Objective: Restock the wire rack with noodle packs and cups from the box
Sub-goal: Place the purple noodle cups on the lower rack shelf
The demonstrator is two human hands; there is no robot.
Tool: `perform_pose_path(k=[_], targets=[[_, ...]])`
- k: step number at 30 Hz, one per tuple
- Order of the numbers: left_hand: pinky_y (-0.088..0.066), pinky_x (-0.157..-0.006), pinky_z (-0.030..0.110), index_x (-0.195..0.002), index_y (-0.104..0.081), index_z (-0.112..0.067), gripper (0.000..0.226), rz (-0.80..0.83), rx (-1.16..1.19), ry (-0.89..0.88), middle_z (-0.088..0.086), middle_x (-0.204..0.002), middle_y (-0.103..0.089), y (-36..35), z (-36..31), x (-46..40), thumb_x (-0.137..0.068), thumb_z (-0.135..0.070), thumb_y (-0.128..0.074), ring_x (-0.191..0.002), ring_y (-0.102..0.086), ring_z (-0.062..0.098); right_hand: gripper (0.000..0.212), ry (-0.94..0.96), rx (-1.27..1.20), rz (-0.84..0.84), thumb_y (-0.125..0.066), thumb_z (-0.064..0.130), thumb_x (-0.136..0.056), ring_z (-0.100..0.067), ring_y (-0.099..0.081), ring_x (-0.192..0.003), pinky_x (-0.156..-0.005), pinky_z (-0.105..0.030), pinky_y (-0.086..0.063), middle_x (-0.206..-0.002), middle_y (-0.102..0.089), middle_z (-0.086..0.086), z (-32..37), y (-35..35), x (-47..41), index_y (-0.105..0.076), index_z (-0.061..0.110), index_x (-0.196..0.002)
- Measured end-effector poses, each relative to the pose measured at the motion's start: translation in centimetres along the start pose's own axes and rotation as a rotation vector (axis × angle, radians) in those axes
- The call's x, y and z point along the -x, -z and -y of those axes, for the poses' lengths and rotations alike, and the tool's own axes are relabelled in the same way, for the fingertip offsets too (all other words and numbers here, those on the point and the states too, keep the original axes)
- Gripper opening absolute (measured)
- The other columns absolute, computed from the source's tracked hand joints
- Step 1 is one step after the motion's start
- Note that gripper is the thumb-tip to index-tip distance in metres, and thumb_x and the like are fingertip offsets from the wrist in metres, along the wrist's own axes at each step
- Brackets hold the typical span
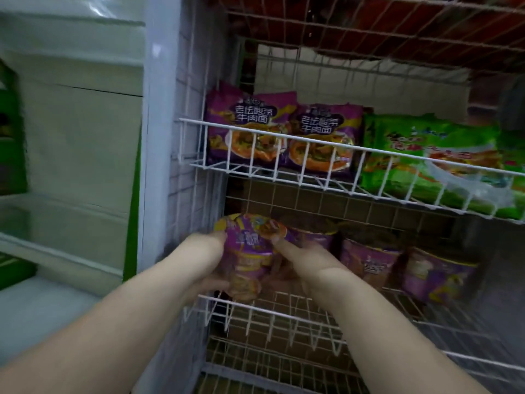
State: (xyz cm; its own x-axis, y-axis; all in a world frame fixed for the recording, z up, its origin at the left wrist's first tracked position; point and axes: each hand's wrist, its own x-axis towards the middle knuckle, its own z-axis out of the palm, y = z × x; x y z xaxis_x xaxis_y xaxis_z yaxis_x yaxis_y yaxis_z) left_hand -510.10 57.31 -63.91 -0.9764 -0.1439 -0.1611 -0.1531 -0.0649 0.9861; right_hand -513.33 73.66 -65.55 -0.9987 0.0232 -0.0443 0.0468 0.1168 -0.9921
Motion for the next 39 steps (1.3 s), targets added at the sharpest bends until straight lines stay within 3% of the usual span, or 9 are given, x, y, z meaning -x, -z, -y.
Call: perform_pose_path(k=[3, 5, 10, 14, 18, 21, 30, 34, 39], targets=[[-0.057, -0.041, 0.043, -0.143, -0.041, -0.006, 0.049, -0.016, -0.009, 0.01, 0.024, -0.099, -0.069, 0.2, 0.0, -1.4, -0.102, -0.03, -0.05, -0.066, -0.068, 0.033, 0.042, -0.111, -0.094, -0.007, -0.06, 0.04, -0.095, -0.036, -0.072, -0.071, -0.07, -0.047, -0.062, -0.101, -0.069, -0.022, 0.2, -1.0, -0.5, -0.056, 0.005, -0.118], [-0.057, -0.041, 0.041, -0.146, -0.038, -0.008, 0.051, -0.025, -0.052, -0.003, 0.024, -0.097, -0.067, 0.3, -0.1, -2.0, -0.103, -0.033, -0.047, -0.063, -0.065, 0.031, 0.043, -0.104, -0.145, -0.019, -0.062, 0.038, -0.095, -0.037, -0.071, -0.08, -0.074, -0.046, -0.062, -0.111, -0.067, -0.024, 0.0, -1.6, -0.6, -0.057, 0.003, -0.118], [-0.05, -0.076, 0.038, -0.09, -0.054, -0.009, 0.032, 0.028, -0.043, -0.003, 0.009, -0.071, -0.053, 0.6, 0.8, -2.5, -0.105, -0.033, -0.038, -0.071, -0.054, 0.025, 0.038, -0.018, -0.187, -0.122, -0.062, 0.036, -0.095, -0.024, -0.07, -0.066, -0.077, -0.045, -0.061, -0.094, -0.066, -0.014, -0.5, -2.7, -1.8, -0.058, 0.0, -0.107], [-0.038, -0.087, 0.036, -0.087, -0.057, -0.009, 0.02, 0.122, -0.078, -0.06, 0.013, -0.086, -0.06, 1.5, 1.5, -1.9, -0.102, -0.012, -0.044, -0.087, -0.054, 0.027, 0.031, -0.028, -0.162, -0.08, -0.051, 0.036, -0.101, -0.02, -0.063, -0.064, -0.065, -0.037, -0.057, -0.079, -0.064, -0.007, -0.6, -3.3, -2.4, -0.06, 0.007, -0.104], [-0.037, -0.098, 0.034, -0.142, -0.05, -0.022, 0.039, 0.158, -0.156, -0.156, 0.005, -0.139, -0.053, 0.4, 1.4, -2.6, -0.103, -0.028, -0.047, -0.133, -0.045, 0.026, 0.026, -0.013, -0.04, 0.053, -0.06, 0.032, -0.095, -0.021, -0.061, -0.112, -0.096, -0.043, -0.05, -0.122, -0.066, -0.005, -1.2, -3.2, -2.2, -0.062, 0.027, -0.121], [-0.036, -0.112, 0.043, -0.15, -0.039, -0.027, 0.052, 0.129, -0.207, -0.208, 0.003, -0.151, -0.046, 0.1, 1.5, -3.1, -0.1, -0.036, -0.052, -0.138, -0.041, 0.024, 0.038, 0.024, 0.061, 0.15, -0.052, 0.028, -0.101, -0.014, -0.051, -0.122, -0.099, -0.041, -0.049, -0.132, -0.058, 0.005, -1.1, -3.2, -1.1, -0.049, 0.033, -0.139], [-0.047, -0.054, 0.029, -0.096, -0.067, -0.025, 0.013, 0.257, -0.238, -0.399, 0.01, -0.086, -0.074, -5.9, 1.3, 2.7, -0.096, -0.017, -0.056, -0.068, -0.065, 0.014, 0.018, 0.15, 0.197, 0.107, -0.057, 0.018, -0.099, -0.025, -0.071, -0.093, -0.073, -0.035, -0.052, -0.102, -0.076, -0.009, 0.9, 5.5, 5.3, -0.069, 0.019, -0.113], [-0.048, -0.052, 0.031, -0.097, -0.066, -0.03, 0.015, 0.45, -0.277, -0.405, 0.001, -0.08, -0.074, -12.1, 3.2, 8.0, -0.095, -0.018, -0.057, -0.065, -0.071, 0.016, 0.012, 0.102, 0.226, 0.049, -0.059, 0.018, -0.098, -0.014, -0.067, -0.069, -0.06, -0.029, -0.05, -0.088, -0.076, -0.003, 0.4, 14.6, 11.4, -0.068, 0.016, -0.106], [-0.043, -0.048, 0.03, -0.097, -0.066, -0.016, 0.018, 0.684, -0.314, -0.32, 0.008, -0.079, -0.073, -22.0, 7.0, 14.2, -0.093, -0.003, -0.054, -0.059, -0.066, 0.021, 0.026, -0.077, 0.304, -0.014, -0.064, 0.027, -0.093, -0.018, -0.068, -0.078, -0.064, -0.028, -0.053, -0.105, -0.075, -0.008, -3.3, 27.1, 20.2, -0.065, 0.013, -0.115]])
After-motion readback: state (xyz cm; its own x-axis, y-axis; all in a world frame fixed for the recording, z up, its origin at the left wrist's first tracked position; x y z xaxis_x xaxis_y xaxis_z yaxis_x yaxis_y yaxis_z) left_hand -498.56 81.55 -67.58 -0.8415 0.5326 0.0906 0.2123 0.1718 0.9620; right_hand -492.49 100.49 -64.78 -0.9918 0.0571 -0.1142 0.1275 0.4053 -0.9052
